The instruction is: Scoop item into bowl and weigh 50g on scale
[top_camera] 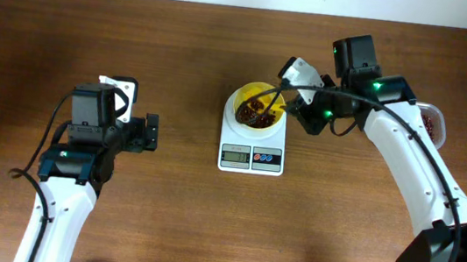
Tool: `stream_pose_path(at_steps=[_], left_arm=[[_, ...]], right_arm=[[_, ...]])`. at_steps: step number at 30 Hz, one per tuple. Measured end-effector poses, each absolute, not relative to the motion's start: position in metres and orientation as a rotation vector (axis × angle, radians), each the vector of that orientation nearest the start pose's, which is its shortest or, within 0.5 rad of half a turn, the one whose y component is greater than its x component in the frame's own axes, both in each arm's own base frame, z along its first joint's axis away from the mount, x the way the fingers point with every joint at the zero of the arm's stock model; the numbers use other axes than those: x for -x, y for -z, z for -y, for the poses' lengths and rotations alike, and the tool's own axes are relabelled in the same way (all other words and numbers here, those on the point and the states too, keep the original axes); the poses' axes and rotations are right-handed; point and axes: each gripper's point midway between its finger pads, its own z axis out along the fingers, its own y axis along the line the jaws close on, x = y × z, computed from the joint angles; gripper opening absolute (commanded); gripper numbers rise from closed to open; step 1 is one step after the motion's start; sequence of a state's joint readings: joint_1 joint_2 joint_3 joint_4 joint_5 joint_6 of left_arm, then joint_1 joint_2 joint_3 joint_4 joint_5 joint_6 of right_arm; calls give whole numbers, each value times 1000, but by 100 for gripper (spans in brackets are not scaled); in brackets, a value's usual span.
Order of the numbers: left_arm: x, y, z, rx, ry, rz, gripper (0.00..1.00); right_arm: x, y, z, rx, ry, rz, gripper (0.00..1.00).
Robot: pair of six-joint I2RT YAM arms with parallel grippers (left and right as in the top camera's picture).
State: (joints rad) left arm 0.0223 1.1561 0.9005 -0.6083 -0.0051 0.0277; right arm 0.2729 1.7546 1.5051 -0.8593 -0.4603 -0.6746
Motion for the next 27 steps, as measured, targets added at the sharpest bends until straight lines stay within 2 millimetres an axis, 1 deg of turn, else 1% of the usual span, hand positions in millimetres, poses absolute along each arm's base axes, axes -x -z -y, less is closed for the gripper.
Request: stream_pose_path(at_steps=[3, 7, 11, 13, 17, 19, 22, 24, 26, 27], left_arm=[[-325, -164, -8, -4, -29, -2435, 99], [-325, -164, -8, -4, -29, -2435, 99], [-325, -164, -8, -4, -29, -2435, 99], [-325, -164, -8, -4, -29, -2435, 99], [-325, -164, -8, -4, -29, -2435, 99], [-325, -164, -8, -4, -29, -2435, 99], [-325, -164, -8, -4, -29, -2435, 99], [-325, -164, -8, -4, -29, -2435, 99], [-325, -164, -8, -4, -29, -2435, 99], [-325, -164, -8, -4, -29, -2435, 99]], right_arm=[[-388, -164, -182, 1351, -404, -2192, 4], [-393, -161, -174, 1361, -325, -2209, 4], [-391, -164, -180, 1363, -375, -2183, 4], [-391, -164, -181, 1363, -375, -2181, 4], [-396, -165, -179, 1357, -344, -2173, 4], [-401, -164, -175, 1351, -297, -2181, 4], [-395, -168, -185, 1358, -384, -2146, 4], [-396, -169, -185, 1358, -385, -2144, 4], [-393, -170, -189, 1361, -422, -2131, 4], [-394, -169, -187, 1359, -403, -2137, 4]])
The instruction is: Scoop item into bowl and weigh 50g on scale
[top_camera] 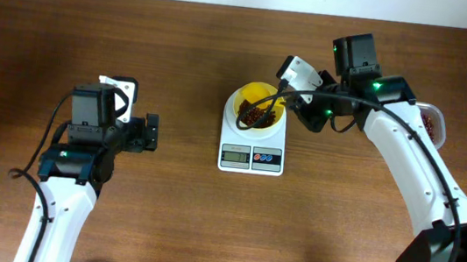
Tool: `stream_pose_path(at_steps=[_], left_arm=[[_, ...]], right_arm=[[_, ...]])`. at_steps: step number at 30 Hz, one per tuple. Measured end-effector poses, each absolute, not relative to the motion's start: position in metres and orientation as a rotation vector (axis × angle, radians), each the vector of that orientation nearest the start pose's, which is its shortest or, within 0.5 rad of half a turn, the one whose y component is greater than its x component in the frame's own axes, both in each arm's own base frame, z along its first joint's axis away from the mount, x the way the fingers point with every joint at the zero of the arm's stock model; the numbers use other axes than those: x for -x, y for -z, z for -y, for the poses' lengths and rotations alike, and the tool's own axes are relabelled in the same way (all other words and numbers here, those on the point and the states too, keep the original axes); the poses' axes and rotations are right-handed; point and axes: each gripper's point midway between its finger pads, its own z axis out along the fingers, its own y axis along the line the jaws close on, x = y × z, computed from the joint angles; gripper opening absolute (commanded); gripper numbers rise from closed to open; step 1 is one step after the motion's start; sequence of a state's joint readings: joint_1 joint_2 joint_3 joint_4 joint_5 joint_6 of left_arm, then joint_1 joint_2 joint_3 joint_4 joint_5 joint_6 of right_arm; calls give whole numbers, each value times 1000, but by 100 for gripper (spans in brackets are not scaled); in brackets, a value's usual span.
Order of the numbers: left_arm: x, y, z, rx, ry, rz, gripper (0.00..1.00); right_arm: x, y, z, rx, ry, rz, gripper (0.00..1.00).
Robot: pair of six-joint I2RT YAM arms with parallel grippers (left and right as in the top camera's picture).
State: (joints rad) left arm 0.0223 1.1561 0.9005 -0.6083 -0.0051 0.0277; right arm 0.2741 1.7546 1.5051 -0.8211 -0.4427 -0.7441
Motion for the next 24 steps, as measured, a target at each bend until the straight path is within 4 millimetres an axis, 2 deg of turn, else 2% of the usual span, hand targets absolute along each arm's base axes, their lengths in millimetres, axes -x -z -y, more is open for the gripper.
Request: stream_pose_path(at_steps=[3, 6, 9, 11, 12, 14, 16, 18, 19, 20, 23, 24], left_arm=[[-325, -164, -8, -4, -29, -2435, 99], [-325, -164, -8, -4, -29, -2436, 99], [-325, -164, -8, -4, -29, -2435, 99], [-325, -164, -8, -4, -29, -2435, 99], [-325, -164, -8, -4, -29, -2435, 99], [-325, -164, -8, -4, -29, -2435, 99], [-325, -164, -8, -4, -29, -2435, 99], [-325, -164, -8, -4, -29, -2435, 99], [-325, -164, -8, -4, -29, -2435, 99], [-325, -164, -8, -4, -29, -2435, 99], [-325, -164, -8, -4, -29, -2435, 99], [-326, -164, -8, -4, -29, -2434, 99]], right_arm=[[-396, -169, -187, 1350, -397, -2144, 4], [-407, -170, -178, 1279, -332, -2180, 4], [-425, -188, -187, 1046, -434, -2189, 4], [-437, -199, -181, 870, -499, -2217, 4], [-440, -205, -169, 778, -535, -2237, 4], [-449, -220, -130, 608, -590, -2244, 4], [-455, -234, -75, 373, -656, -2248, 4], [-453, -232, -12, 77, -699, -2294, 4], [-449, -229, 8, -37, -718, -2312, 4], [-441, -225, 42, -176, -714, -2325, 4], [-404, -208, 91, -477, -747, -2401, 4], [-399, -205, 96, -514, -745, -2413, 4]])
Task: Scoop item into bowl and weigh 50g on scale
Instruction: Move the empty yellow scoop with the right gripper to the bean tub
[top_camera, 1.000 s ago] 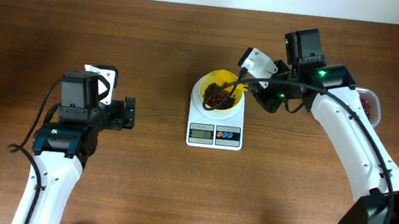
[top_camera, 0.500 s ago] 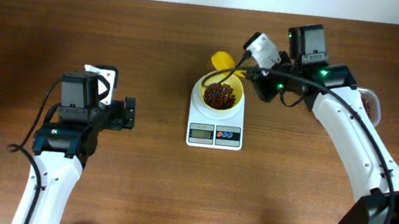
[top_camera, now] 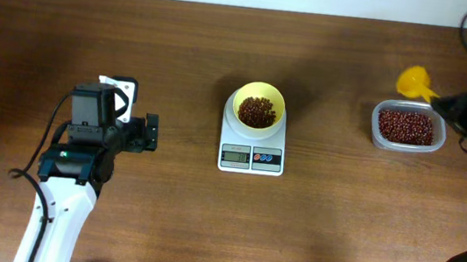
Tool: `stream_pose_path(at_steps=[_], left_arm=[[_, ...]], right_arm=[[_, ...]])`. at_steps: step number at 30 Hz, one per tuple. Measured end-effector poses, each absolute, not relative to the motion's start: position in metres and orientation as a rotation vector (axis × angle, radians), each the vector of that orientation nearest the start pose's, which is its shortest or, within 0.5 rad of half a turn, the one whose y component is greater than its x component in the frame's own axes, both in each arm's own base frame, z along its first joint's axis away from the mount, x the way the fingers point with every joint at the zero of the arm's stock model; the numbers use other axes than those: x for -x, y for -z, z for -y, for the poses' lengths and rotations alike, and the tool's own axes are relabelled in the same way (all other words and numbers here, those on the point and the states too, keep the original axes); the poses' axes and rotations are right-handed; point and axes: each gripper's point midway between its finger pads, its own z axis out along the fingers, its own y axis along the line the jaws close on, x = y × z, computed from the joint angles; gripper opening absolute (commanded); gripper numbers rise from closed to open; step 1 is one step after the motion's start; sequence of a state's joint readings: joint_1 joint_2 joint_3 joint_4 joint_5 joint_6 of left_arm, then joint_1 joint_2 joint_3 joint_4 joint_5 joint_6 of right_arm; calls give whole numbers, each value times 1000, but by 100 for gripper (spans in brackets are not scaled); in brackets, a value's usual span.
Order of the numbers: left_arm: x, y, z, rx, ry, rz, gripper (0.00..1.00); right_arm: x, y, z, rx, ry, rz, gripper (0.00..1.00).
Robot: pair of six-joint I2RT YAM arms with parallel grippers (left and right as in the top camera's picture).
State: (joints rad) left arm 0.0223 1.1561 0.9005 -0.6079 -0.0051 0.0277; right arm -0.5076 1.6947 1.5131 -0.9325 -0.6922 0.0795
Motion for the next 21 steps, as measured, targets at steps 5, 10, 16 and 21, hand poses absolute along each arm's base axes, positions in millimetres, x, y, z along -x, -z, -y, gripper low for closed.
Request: stream_pose_path(at_steps=[5, 10, 16, 21], left_arm=[[-325, -164, -8, -4, -29, -2435, 99], [-325, -164, -8, -4, -29, -2435, 99], [-325, -164, -8, -4, -29, -2435, 99], [-325, -164, -8, -4, -29, -2435, 99]], right_arm=[[-377, -181, 94, -400, -564, -2594, 4], [-372, -165, 92, -127, -277, -2728, 4], [-367, -156, 109, 2, 92, -2826, 4], [-372, -135, 119, -7, 142, -2872, 4]])
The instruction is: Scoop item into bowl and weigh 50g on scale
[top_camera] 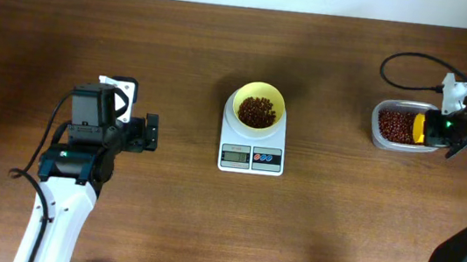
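Note:
A yellow bowl (258, 107) holding red beans sits on the white scale (251, 155) at the table's centre. At the right stands a clear container (397, 125) full of red beans. The yellow scoop (419, 128) dips into the container's right half, and my right gripper (442, 127) is shut on its handle. My left gripper (151, 132) hovers open and empty at the left, well away from the scale. The scale's display is too small to read.
The right arm's black cable (409, 63) loops over the table behind the container. The back wall edge (230, 5) runs along the top. Brown tabletop (328, 230) surrounds the scale.
The right gripper has moved from the far right edge, with the scoop behind the container, to the container's right side. The scoop is now down among the beans. The left arm has not moved.
The right gripper first held the scoop tipped in the yellow bowl on the scale, and was still there a moment later. Then it was back at the far right with the scoop behind the bean container. Now the scoop sits in the container.

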Tool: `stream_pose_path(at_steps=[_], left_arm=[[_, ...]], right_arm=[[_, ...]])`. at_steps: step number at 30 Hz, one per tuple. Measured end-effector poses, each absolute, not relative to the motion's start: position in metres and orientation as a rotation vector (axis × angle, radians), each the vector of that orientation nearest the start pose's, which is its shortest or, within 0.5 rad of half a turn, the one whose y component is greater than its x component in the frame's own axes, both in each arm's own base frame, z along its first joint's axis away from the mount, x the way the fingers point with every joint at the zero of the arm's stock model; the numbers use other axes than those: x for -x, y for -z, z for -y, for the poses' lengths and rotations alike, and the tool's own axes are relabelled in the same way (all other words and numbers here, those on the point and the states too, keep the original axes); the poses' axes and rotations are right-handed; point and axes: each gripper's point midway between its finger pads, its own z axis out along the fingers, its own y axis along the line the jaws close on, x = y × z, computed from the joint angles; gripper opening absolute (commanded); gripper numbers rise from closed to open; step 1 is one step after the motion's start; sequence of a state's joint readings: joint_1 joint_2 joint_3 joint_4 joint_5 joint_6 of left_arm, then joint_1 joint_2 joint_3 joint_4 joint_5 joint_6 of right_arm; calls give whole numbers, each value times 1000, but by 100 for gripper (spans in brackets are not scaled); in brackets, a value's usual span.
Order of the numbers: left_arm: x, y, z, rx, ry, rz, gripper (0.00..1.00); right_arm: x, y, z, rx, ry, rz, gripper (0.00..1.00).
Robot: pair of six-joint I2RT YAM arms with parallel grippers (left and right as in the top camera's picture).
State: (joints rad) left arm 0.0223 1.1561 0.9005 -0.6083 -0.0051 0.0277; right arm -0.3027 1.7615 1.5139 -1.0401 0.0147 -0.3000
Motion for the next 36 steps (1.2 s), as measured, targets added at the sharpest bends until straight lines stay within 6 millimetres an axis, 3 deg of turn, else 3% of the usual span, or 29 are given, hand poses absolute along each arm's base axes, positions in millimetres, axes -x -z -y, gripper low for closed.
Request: stream_pose_path(at_steps=[7, 11, 16, 23, 27, 32, 36], left_arm=[[-325, -164, -8, -5, -29, -2435, 99], [-325, -164, -8, -4, -29, -2435, 99], [-325, -164, -8, -4, -29, -2435, 99], [-325, -164, -8, -5, -29, -2435, 99], [-325, -164, -8, -4, -29, -2435, 99], [-326, -164, -8, -4, -29, -2434, 99], [-325, -164, -8, -5, -29, -2435, 99]], right_arm=[[-384, -126, 83, 65, -80, -2853, 4], [-384, -127, 76, 62, -138, -2848, 4], [-376, -127, 92, -71, -195, -2850, 4], [-369, -143, 122, -335, -523, -2684, 4], [-367, -154, 126, -399, -672, -2593, 4], [-345, -159, 135, -551, -810, -2561, 4], [-345, -169, 134, -573, -908, -2485, 4]])
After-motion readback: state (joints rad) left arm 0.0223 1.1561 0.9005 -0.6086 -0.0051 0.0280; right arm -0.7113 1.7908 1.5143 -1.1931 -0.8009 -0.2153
